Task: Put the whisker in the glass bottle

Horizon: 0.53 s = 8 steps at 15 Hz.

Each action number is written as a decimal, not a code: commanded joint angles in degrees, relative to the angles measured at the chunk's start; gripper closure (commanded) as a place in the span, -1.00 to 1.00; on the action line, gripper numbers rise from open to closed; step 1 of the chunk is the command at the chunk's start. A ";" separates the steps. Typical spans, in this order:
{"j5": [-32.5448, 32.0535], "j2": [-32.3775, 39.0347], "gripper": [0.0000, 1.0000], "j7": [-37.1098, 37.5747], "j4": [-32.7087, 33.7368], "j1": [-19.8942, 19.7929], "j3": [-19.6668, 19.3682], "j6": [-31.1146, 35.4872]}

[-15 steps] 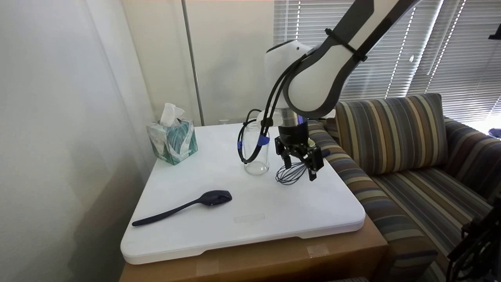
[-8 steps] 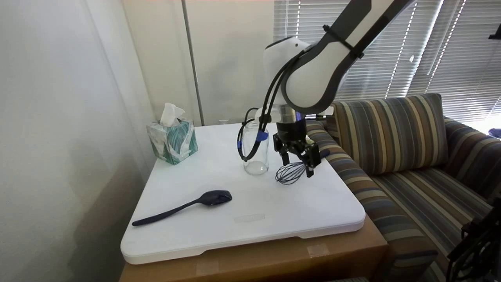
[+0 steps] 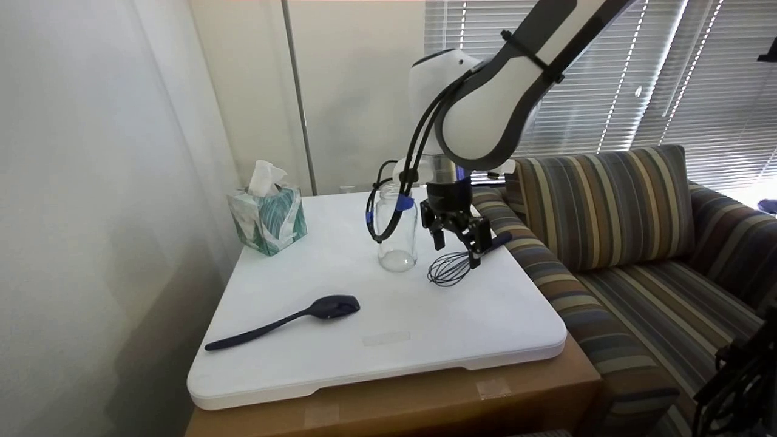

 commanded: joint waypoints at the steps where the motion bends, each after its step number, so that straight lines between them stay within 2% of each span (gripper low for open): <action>1: 0.96 -1.83 -0.64 -0.41 -2.55 -1.33 0.93 2.17; 2: 0.94 -1.82 -0.49 -0.33 -2.72 -1.32 0.93 2.40; 3: 0.85 -1.93 -0.57 -0.03 -3.11 -1.17 0.89 2.66; 5: 0.32 -2.24 -0.59 1.12 -4.04 -0.55 0.50 3.37; 7: 0.00 -2.36 -0.50 2.11 -5.03 -0.19 0.30 4.31; 8: -0.01 -2.47 -0.38 2.41 -5.70 -0.18 0.35 4.92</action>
